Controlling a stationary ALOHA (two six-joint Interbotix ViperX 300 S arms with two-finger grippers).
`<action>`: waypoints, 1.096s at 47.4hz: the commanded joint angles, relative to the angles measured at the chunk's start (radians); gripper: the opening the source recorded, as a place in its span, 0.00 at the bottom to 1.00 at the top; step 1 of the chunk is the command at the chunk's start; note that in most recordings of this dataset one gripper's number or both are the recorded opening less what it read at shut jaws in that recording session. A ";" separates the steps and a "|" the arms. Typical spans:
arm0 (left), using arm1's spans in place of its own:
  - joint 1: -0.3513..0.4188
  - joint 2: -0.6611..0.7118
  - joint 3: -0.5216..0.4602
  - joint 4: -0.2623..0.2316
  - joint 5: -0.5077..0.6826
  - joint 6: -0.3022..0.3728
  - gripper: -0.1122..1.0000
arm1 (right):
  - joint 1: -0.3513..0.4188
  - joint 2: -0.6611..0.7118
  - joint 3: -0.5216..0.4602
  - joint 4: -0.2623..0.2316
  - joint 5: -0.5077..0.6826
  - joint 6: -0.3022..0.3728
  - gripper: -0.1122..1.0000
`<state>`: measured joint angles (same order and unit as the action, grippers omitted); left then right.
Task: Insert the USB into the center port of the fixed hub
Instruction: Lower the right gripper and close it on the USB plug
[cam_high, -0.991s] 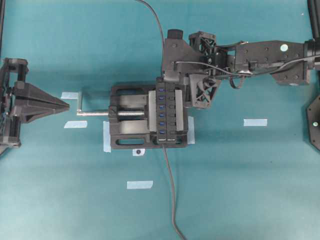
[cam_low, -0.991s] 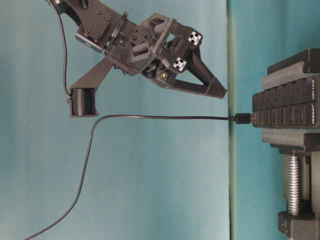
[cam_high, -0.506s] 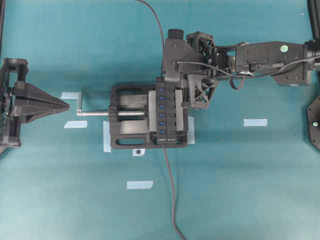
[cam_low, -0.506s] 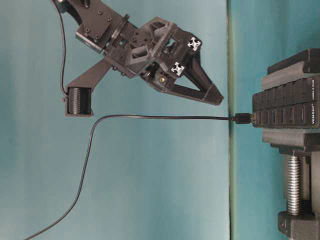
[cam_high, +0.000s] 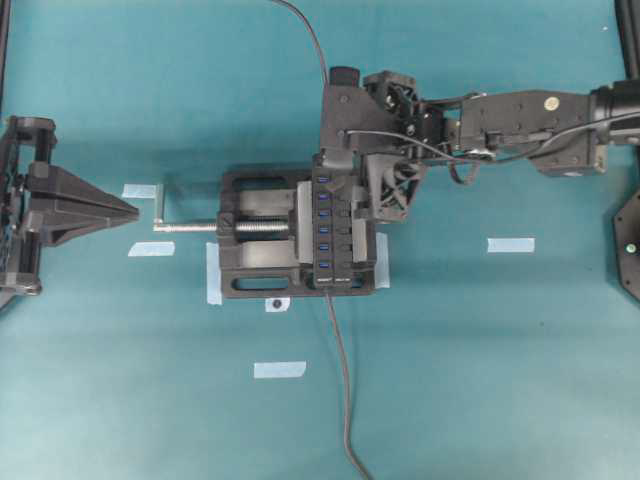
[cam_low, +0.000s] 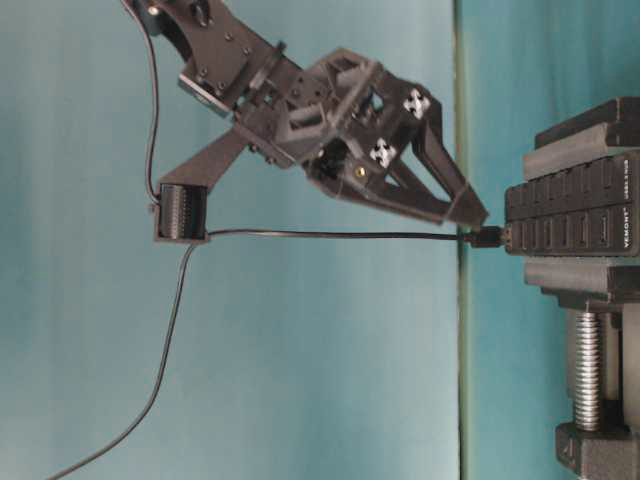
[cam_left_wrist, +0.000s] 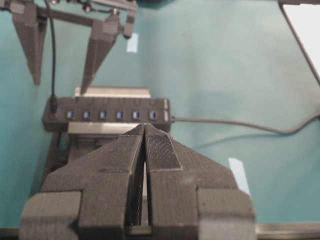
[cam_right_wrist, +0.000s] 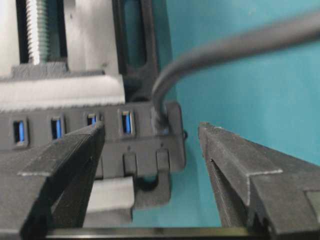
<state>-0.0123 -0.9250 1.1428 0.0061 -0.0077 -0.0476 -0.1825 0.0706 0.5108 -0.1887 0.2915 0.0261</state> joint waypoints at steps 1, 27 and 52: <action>0.002 0.000 -0.012 0.003 -0.005 -0.005 0.10 | -0.006 -0.002 -0.011 -0.002 -0.021 -0.002 0.79; 0.002 -0.003 -0.008 0.002 -0.005 -0.008 0.10 | -0.028 0.023 -0.015 -0.002 -0.066 -0.003 0.76; 0.002 -0.002 -0.005 0.002 -0.005 -0.008 0.10 | -0.018 0.032 -0.021 -0.002 -0.066 0.000 0.62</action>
<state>-0.0107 -0.9311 1.1490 0.0077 -0.0077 -0.0537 -0.2071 0.1150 0.5108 -0.1902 0.2332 0.0276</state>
